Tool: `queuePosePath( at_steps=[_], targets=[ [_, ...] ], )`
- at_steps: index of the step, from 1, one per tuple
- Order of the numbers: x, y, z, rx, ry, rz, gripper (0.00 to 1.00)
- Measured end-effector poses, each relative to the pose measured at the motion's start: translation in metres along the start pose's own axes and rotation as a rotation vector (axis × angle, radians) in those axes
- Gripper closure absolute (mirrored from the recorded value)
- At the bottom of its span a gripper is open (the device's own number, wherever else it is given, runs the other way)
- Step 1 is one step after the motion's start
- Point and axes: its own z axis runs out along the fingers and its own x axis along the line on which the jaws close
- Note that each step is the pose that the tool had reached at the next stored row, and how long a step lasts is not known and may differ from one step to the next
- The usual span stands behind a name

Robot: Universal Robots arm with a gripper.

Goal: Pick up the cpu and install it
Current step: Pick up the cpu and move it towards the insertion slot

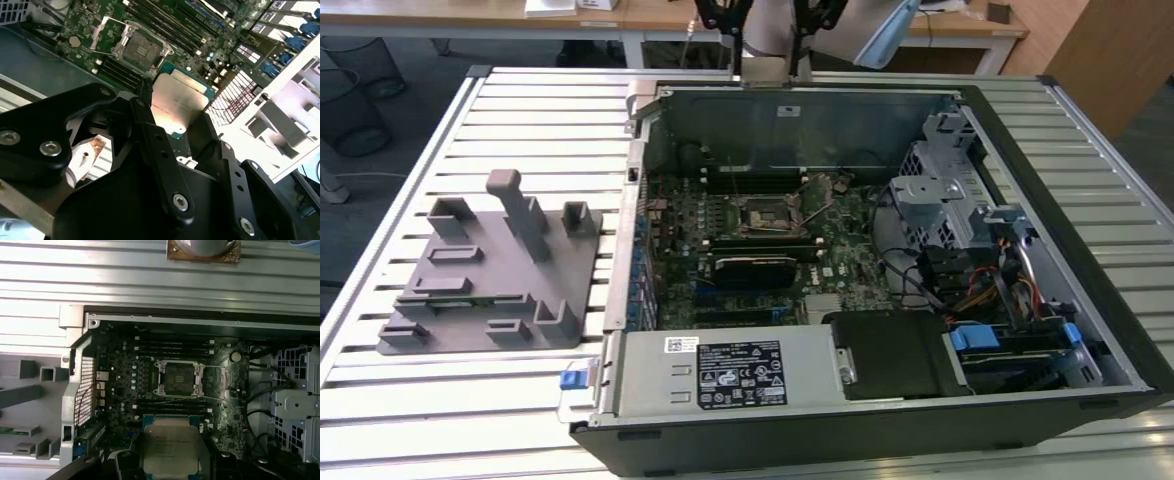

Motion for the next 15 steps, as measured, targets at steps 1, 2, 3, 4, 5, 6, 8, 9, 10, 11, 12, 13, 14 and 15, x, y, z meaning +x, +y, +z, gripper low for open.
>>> queuePosePath(
  at_steps=[1,2,3,4,5,6,8,9,10,11,12,13,14,15],
  targets=[
    [-0.0043,-0.0001,0.0,0.0,0.0,0.0,0.47],
    [-0.0088,-0.0002,0.0,0.0,0.0,-0.001,0.47],
    [-0.0133,-0.0004,0.0001,0.0,0.0001,-0.001,0.47],
    [-0.0179,-0.0005,0.0001,0.0,0.0004,-0.001,0.47],
    [-0.0199,-0.0006,0.0001,0.0001,0.0005,-0.001,0.47],
    [-0.0221,-0.0007,0.0003,-0.0001,0.0006,-0.001,0.47],
    [-0.0258,-0.0008,0.0004,-0.0001,0.0012,-0.001,0.47],
    [-0.0258,-0.0008,0.0004,-0.0001,0.0013,-0.001,0.47],
    [-0.0258,-0.0008,0.0004,-0.0001,0.0013,-0.001,0.47],
    [-0.0259,-0.0008,0.0004,-0.0001,0.0013,0.0,0.47],
    [-0.0259,-0.0008,0.0004,-0.0001,0.0014,0.0,0.47],
    [-0.0259,-0.0008,0.0004,-0.0001,0.0014,-0.001,0.47],
    [-0.026,-0.0008,0.0004,-0.0001,0.0014,-0.001,0.47],
    [-0.026,-0.0008,0.0004,-0.0001,0.0013,-0.001,0.47]
  ],
)
